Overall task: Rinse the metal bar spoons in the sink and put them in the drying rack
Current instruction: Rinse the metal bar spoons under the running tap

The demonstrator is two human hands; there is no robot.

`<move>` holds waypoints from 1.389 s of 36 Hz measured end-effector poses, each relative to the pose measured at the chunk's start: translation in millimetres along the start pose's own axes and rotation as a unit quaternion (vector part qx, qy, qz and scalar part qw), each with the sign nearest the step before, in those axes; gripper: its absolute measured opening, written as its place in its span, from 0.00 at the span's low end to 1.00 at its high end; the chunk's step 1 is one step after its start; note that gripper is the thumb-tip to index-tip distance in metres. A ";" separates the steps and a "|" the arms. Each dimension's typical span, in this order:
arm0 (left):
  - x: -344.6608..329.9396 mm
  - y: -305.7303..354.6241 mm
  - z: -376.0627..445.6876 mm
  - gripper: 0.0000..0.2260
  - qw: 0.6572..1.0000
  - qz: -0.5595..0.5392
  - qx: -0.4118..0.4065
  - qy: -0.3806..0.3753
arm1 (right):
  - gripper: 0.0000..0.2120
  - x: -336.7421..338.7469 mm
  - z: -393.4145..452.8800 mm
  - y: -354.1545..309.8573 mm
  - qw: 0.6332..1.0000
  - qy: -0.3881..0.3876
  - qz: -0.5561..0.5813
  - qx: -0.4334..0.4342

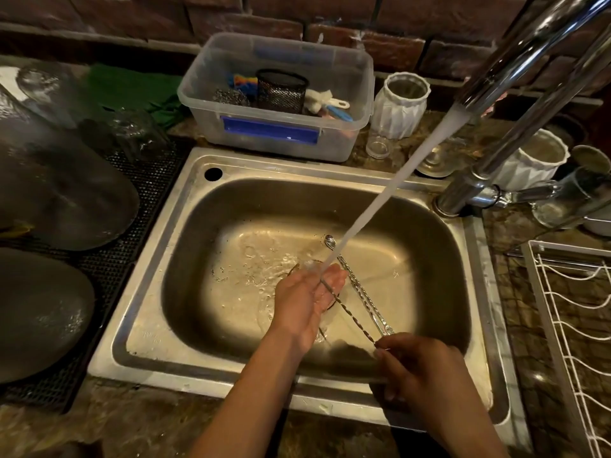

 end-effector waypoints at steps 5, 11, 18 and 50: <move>-8.3 11.7 -2.0 0.08 1.000 0.020 -0.017 -0.018 | 0.04 -3.5 9.8 -2.8 0.999 0.049 -0.006 -0.010; -17.2 21.6 -3.1 0.07 0.999 -0.025 -0.014 -0.035 | 0.06 -7.4 19.0 -6.3 0.996 0.065 0.053 -0.024; -19.9 24.9 -3.2 0.11 0.999 0.002 -0.028 -0.042 | 0.07 -11.6 33.5 -18.9 0.989 0.093 0.111 0.011; -13.6 57.9 28.7 0.09 0.987 0.121 -0.094 -0.043 | 0.27 -59.3 114.4 -43.4 0.858 -0.087 0.495 -0.103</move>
Point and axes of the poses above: each hand's wrist, its own z-axis towards the middle knuckle, its own x-axis out of the back of the hand, y = z × x, the point moved 8 cm from there along z, towards the middle knuckle, and after that the axes turned 3 degrees about -x, right-handed, at the moved point
